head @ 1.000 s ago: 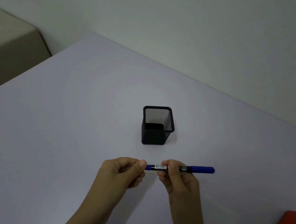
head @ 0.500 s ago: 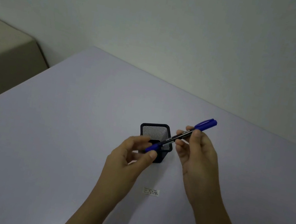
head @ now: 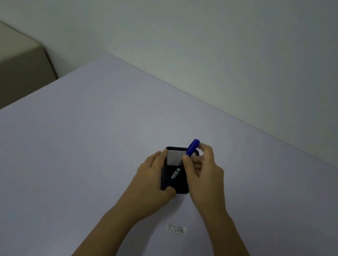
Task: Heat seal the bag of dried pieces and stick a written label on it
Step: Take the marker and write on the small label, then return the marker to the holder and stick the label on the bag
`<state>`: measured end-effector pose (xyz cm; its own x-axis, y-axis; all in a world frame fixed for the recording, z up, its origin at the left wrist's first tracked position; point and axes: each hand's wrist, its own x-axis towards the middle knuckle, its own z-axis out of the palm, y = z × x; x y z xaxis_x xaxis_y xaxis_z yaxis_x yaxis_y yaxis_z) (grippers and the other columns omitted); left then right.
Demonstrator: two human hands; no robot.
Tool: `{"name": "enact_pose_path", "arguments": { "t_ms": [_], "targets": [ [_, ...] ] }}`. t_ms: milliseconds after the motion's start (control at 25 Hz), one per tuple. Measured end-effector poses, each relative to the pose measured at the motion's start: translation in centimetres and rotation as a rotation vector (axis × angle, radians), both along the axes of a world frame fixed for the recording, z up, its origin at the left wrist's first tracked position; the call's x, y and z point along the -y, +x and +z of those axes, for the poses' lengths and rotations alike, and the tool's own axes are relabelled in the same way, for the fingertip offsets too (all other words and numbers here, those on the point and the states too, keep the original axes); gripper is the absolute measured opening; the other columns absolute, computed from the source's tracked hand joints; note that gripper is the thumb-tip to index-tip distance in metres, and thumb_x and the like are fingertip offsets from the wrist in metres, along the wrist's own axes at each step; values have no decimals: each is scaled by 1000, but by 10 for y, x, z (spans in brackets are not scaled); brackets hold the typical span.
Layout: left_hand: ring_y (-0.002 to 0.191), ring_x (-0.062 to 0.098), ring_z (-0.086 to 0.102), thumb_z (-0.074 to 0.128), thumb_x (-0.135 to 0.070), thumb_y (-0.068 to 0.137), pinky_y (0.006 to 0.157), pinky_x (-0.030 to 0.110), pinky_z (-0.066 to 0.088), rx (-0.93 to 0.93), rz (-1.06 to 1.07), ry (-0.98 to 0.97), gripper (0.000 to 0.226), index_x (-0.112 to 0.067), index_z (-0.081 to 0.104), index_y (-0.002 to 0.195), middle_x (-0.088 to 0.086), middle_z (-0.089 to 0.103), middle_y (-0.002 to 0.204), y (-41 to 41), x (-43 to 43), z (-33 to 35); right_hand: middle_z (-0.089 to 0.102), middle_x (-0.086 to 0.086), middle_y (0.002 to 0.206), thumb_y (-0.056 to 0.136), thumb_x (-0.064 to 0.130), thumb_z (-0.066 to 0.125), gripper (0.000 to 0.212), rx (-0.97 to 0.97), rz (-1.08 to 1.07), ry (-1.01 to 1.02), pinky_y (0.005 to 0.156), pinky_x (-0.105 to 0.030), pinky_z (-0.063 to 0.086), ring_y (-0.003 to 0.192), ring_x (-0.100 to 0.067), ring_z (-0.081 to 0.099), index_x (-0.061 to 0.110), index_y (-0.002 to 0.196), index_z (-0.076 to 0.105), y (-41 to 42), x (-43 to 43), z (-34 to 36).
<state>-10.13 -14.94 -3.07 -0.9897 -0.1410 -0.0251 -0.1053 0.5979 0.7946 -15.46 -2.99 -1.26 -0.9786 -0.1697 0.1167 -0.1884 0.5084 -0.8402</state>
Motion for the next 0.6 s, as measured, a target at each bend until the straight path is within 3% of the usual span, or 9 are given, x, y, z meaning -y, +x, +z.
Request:
{"name": "enact_pose_path", "arguments": {
  "t_ms": [120,240,360,440,600],
  "targets": [
    [130,12,34,64,-19,83,95,13,22,-4,-5,-23,78,-20,18,145,-2,33,146,-4,-1,-6,67,0,93,89,23,56,42,1,81,100,66,-17,54,78,-13,65,23,128,40,-4,1,4],
    [123,9,38,62,-17,84,90,10,25,-3,-6,-2,77,-23,16,146,-4,38,142,-4,-3,-6,69,-3,96,89,28,55,27,-69,62,259,70,-29,57,79,-18,66,18,114,51,-8,6,3],
    [119,6,39,62,-17,84,85,3,26,-14,-6,-9,78,-25,15,146,-5,40,139,-4,-2,-9,65,-4,96,88,28,56,20,-87,36,286,72,-34,56,80,-18,63,14,102,58,-10,12,-3],
    [118,5,39,62,-15,83,79,-2,26,-27,-14,-6,79,-26,16,146,-6,40,138,-5,-1,-11,66,-3,95,87,29,58,21,-53,39,269,73,-31,55,78,-14,62,13,100,61,-11,16,-4],
    [122,9,39,61,-15,83,89,10,25,-25,-14,-40,79,-21,16,147,-4,38,141,-7,0,-10,70,-4,87,89,30,54,22,-30,33,305,65,-23,50,69,-13,60,11,95,62,-13,15,-1]
  ]
}}
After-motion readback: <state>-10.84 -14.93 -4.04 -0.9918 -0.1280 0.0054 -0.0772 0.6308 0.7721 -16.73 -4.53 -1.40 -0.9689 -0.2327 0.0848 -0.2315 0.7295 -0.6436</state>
